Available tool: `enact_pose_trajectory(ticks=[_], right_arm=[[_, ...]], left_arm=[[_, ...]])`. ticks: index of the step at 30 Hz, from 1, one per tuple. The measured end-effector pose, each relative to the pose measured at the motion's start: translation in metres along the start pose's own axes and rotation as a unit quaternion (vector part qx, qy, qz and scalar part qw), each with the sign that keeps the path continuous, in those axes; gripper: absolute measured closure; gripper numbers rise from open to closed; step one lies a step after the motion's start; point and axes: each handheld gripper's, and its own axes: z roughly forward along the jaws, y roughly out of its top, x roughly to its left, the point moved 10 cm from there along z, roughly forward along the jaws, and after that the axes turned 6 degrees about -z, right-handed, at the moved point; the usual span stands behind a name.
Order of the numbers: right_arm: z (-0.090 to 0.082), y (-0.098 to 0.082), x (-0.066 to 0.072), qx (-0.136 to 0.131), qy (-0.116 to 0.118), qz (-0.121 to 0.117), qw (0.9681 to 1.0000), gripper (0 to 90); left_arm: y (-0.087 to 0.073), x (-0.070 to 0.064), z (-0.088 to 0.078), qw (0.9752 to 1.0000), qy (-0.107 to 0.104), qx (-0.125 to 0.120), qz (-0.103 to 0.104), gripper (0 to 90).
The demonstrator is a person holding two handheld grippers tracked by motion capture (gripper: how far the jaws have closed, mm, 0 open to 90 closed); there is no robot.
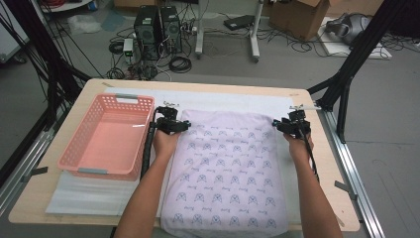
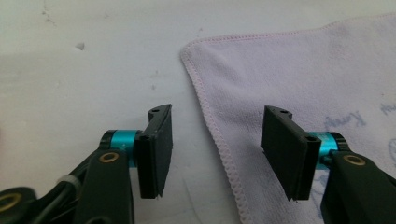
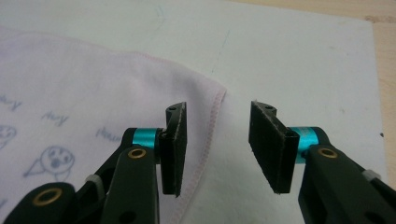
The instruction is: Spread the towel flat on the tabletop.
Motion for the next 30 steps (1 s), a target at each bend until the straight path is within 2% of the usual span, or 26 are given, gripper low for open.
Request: enact_pose_trajectory(ticks=[1,2,3,4,5,6,7,8,9,10,12,13,14,16,20,22,23,24,25,28,30], right_arm=[[-0.002,-0.002,0.001,0.001,0.002,-0.006,1.0,57.2],[-0.003,-0.004,0.002,0.003,0.004,-0.011,0.9999,57.2],[-0.004,-0.007,0.003,0.005,0.005,-0.019,0.9998,57.0],[-0.006,-0.01,0.005,0.007,0.007,-0.021,0.9997,56.9],[-0.008,-0.012,0.005,0.006,0.008,-0.025,0.9996,56.8],[-0.01,-0.016,0.006,0.007,0.012,-0.025,0.9996,56.5],[-0.013,-0.018,0.007,0.004,0.016,-0.022,0.9996,56.2],[-0.015,-0.021,0.009,0.011,0.027,-0.019,0.9994,54.5],[-0.017,-0.024,0.012,0.021,0.04,-0.014,0.9989,53.1],[-0.021,-0.025,0.016,0.023,0.053,-0.013,0.9983,52.4],[-0.029,-0.024,0.023,0.009,0.05,-0.036,0.998,52.6],[-0.033,-0.025,0.026,0.007,0.046,-0.048,0.9977,52.7],[-0.037,-0.027,0.028,0.008,0.045,-0.054,0.9975,52.7],[-0.043,-0.032,0.03,0.009,0.047,-0.054,0.9974,52.9],[-0.053,-0.042,0.034,0.002,0.054,-0.037,0.9979,53.2],[-0.057,-0.049,0.037,0.003,0.057,-0.039,0.9977,53.2],[-0.059,-0.053,0.041,0.003,0.063,-0.035,0.9974,53.2],[-0.061,-0.056,0.044,0.003,0.066,-0.04,0.997,53.2],[-0.064,-0.06,0.047,0.005,0.068,-0.044,0.9967,53.3],[-0.073,-0.07,0.056,0.005,0.075,-0.051,0.9958,53.7],[-0.081,-0.079,0.062,0.004,0.078,-0.046,0.9959,54.0]], left_arm=[[-0.001,-0.002,0.0,0.9999,-0.004,0.004,0.015,64.9],[-0.001,-0.003,-0.001,0.9996,0.0,0.005,0.028,75.5],[0.0,-0.001,-0.002,0.9993,0.019,0.005,0.031,87.3],[0.003,0.004,-0.003,0.9988,0.042,-0.004,0.026,87.5],[0.006,0.008,-0.005,0.9984,0.054,-0.016,0.01,87.7],[0.007,0.012,-0.006,0.9982,0.057,-0.017,-0.003,87.7],[0.006,0.012,-0.005,0.9986,0.051,-0.015,-0.01,87.2],[0.005,0.01,-0.005,0.9989,0.044,-0.014,-0.01,82.0],[0.004,0.008,-0.005,0.9993,0.035,-0.011,-0.013,68.3],[0.003,0.004,-0.007,0.9996,0.022,-0.012,-0.011,61.4],[0.004,0.001,-0.014,0.9989,0.013,-0.04,-0.018,53.7],[0.003,-0.001,-0.018,0.9987,0.004,-0.046,-0.022,52.3],[0.0,-0.003,-0.019,0.999,-0.003,-0.038,-0.023,49.4],[-0.006,-0.01,-0.024,0.9988,-0.024,-0.036,-0.021,45.1],[-0.014,-0.024,-0.041,0.9973,-0.059,-0.045,-0.002,41.3],[-0.018,-0.03,-0.047,0.9962,-0.072,-0.048,0.006,39.1],[-0.021,-0.033,-0.05,0.9956,-0.084,-0.043,0.006,36.7],[-0.025,-0.036,-0.053,0.995,-0.093,-0.031,0.016,33.1],[-0.029,-0.039,-0.056,0.994,-0.101,-0.031,0.026,29.9],[-0.041,-0.043,-0.067,0.9927,-0.11,-0.03,0.038,29.6],[-0.047,-0.043,-0.073,0.9925,-0.112,-0.027,0.043,29.7]])
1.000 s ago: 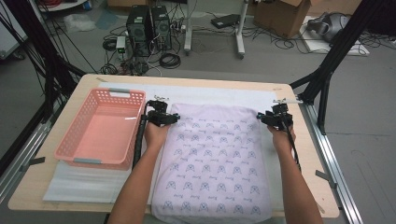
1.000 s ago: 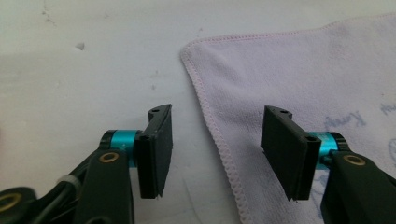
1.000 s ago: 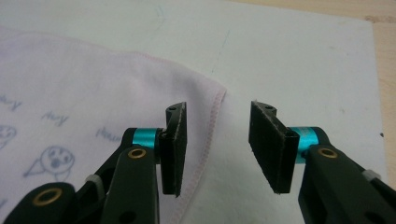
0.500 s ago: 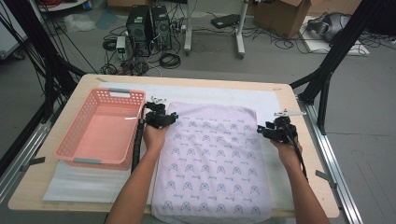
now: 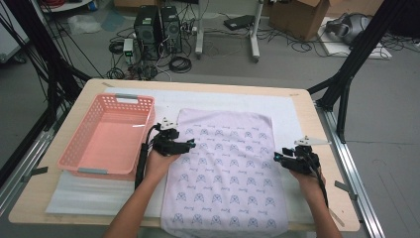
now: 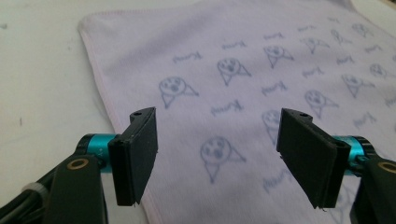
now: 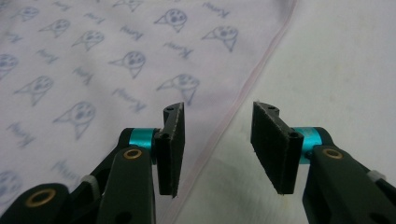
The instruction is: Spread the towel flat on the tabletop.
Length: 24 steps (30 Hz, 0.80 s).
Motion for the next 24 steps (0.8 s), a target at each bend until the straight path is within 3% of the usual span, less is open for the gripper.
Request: enact_pose_trajectory(ticks=[4,6,8,10,12,13,14,16,19,22,24], right_arm=[[-0.011,-0.011,0.011,-0.007,0.007,0.004,0.9999,58.7],[-0.011,-0.015,0.015,0.003,0.013,-0.004,0.9999,62.7],[-0.007,-0.02,0.022,0.022,0.031,-0.006,0.9993,72.9],[-0.005,-0.022,0.025,0.032,0.019,-0.023,0.999,86.1],[-0.005,-0.022,0.023,0.038,0.013,-0.025,0.9989,87.0],[-0.006,-0.022,0.017,0.04,-0.012,-0.029,0.9987,87.2],[-0.007,-0.023,0.013,0.041,-0.02,-0.026,0.9986,87.2],[-0.01,-0.024,0.007,0.037,-0.023,-0.016,0.9989,87.1],[-0.013,-0.025,0.006,0.032,-0.038,-0.034,0.9982,83.7],[-0.019,-0.022,0.011,0.008,-0.025,-0.014,0.9995,71.5],[-0.025,-0.022,0.01,-0.003,-0.021,0.0,0.9998,68.9]], left_arm=[[-0.012,-0.008,-0.014,0.9996,-0.021,-0.001,0.017,29.8],[-0.017,-0.008,-0.019,0.9996,-0.017,-0.001,0.024,30.4],[-0.02,-0.007,-0.025,0.9995,-0.021,-0.007,0.022,30.6],[-0.023,-0.006,-0.029,0.9996,-0.022,-0.015,0.014,30.7],[-0.027,-0.006,-0.033,0.9996,-0.02,-0.015,0.016,30.9],[-0.028,-0.006,-0.035,0.9995,-0.019,-0.016,0.018,31.2],[-0.03,-0.006,-0.038,0.9995,-0.02,-0.016,0.017,31.3],[-0.034,-0.006,-0.043,0.9995,-0.014,-0.012,0.027,31.3],[-0.043,-0.008,-0.05,0.9994,-0.014,-0.007,0.03,31.9],[-0.054,-0.007,-0.057,0.9995,-0.011,0.005,0.031,34.3],[-0.06,-0.006,-0.062,0.9995,-0.013,0.01,0.028,38.4]])
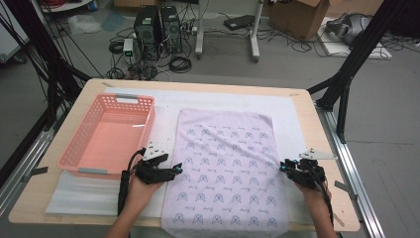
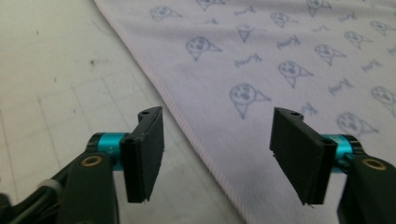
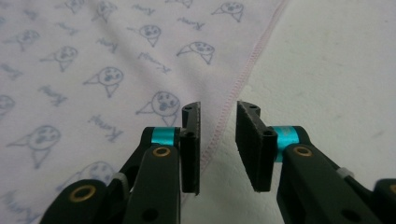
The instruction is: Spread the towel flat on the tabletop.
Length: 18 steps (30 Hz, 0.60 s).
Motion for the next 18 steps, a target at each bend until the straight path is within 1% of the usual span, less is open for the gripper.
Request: enact_pose_trajectory(ticks=[3,6,7,9,11,12,13,14,15,16,17,18], right_arm=[[-0.009,-0.003,0.001,-0.007,0.007,0.012,0.9999,67.7],[-0.014,-0.008,0.005,-0.003,0.014,0.007,0.9999,67.9],[-0.014,-0.009,0.007,-0.001,0.015,0.005,0.9999,67.9],[-0.016,-0.013,0.013,0.004,0.02,-0.002,0.9998,66.8],[-0.017,-0.016,0.019,0.011,0.025,-0.006,0.9996,65.4],[-0.017,-0.019,0.022,0.016,0.027,-0.009,0.9995,65.3],[-0.017,-0.022,0.025,0.026,0.025,-0.012,0.9993,65.7],[-0.016,-0.024,0.027,0.032,0.026,-0.014,0.9991,66.6],[-0.015,-0.028,0.029,0.039,0.025,-0.016,0.9988,68.0],[-0.014,-0.028,0.03,0.037,0.017,-0.018,0.999,72.8],[-0.015,-0.028,0.031,0.039,0.019,-0.016,0.9989,83.3],[-0.015,-0.028,0.031,0.04,0.022,-0.015,0.9988,86.3]], left_arm=[[-0.01,-0.001,-0.005,0.9999,-0.007,0.011,-0.005,43.5],[-0.016,-0.004,-0.008,0.9998,-0.007,0.019,-0.006,44.1],[-0.017,-0.005,-0.009,0.9998,-0.006,0.021,-0.002,43.9],[-0.019,-0.007,-0.011,0.9997,-0.01,0.022,-0.005,44.2],[-0.021,-0.009,-0.013,0.9998,-0.006,0.021,0.0,45.6],[-0.022,-0.01,-0.013,0.9998,0.0,0.02,0.008,48.8],[-0.023,-0.011,-0.013,0.9996,0.003,0.021,0.018,54.1],[-0.024,-0.013,-0.013,0.9992,0.008,0.022,0.031,62.2],[-0.024,-0.015,-0.013,0.9988,0.003,0.024,0.042,71.3],[-0.025,-0.018,-0.013,0.9983,-0.002,0.026,0.052,84.2],[-0.025,-0.018,-0.013,0.9983,0.002,0.027,0.051,86.7],[-0.025,-0.018,-0.014,0.9989,0.007,0.025,0.039,87.4]])
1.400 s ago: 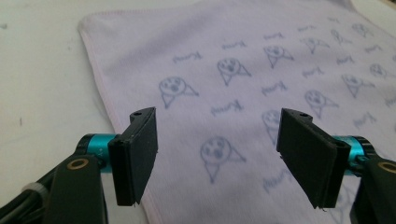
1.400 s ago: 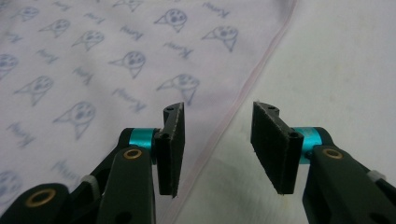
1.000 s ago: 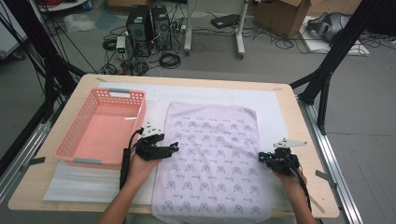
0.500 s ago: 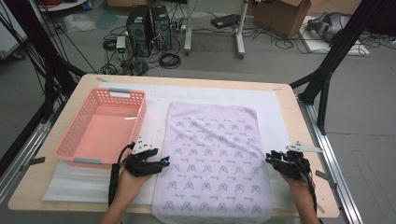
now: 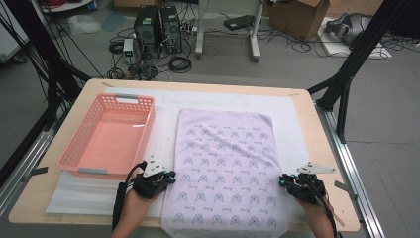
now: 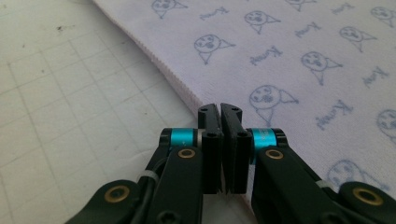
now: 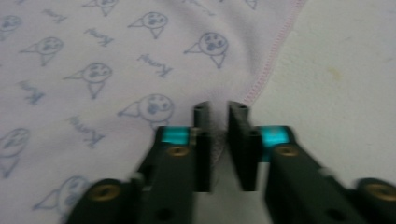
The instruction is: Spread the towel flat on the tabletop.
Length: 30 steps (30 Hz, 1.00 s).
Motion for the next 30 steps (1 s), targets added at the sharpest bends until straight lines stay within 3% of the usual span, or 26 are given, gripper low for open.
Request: enact_pose_trajectory(ticks=[3,5,8,11,13,19,21,23,26,30], right_arm=[[-0.005,-0.003,-0.004,0.007,-0.017,-0.007,0.9998,87.7],[-0.01,-0.006,-0.007,0.005,-0.015,0.006,0.9999,87.7],[-0.012,-0.004,-0.005,-0.005,-0.016,0.0,0.9998,78.2],[-0.013,0.001,-0.003,-0.024,-0.011,0.005,0.9997,66.6],[-0.014,0.005,-0.002,-0.038,-0.012,-0.002,0.9992,61.7],[-0.021,0.023,0.004,-0.094,-0.014,-0.015,0.9953,45.2],[-0.025,0.031,0.008,-0.117,-0.009,-0.018,0.9929,40.2],[-0.029,0.036,0.011,-0.135,-0.011,-0.027,0.9904,36.3],[-0.034,0.04,0.014,-0.151,-0.018,-0.025,0.9881,25.9],[-0.035,0.04,0.017,-0.152,-0.018,-0.043,0.9873,21.3]], left_arm=[[-0.003,0.007,-0.006,0.9997,0.006,0.001,-0.024,87.9],[-0.006,0.01,-0.01,0.9994,-0.003,-0.003,-0.034,87.8],[-0.004,0.01,-0.011,0.9993,-0.004,-0.009,-0.037,85.1],[0.003,0.011,-0.011,0.998,-0.01,-0.031,-0.054,63.2],[0.009,0.009,-0.014,0.9968,-0.025,-0.05,-0.057,56.4],[0.029,0.001,-0.027,0.9906,-0.057,-0.115,-0.049,35.6],[0.038,-0.003,-0.035,0.9859,-0.072,-0.148,-0.031,32.1],[0.043,-0.005,-0.039,0.9827,-0.075,-0.167,-0.025,20.1],[0.047,-0.005,-0.04,0.9818,-0.073,-0.174,-0.02,17.9],[0.046,-0.006,-0.038,0.9822,-0.075,-0.172,-0.009,17.7]])
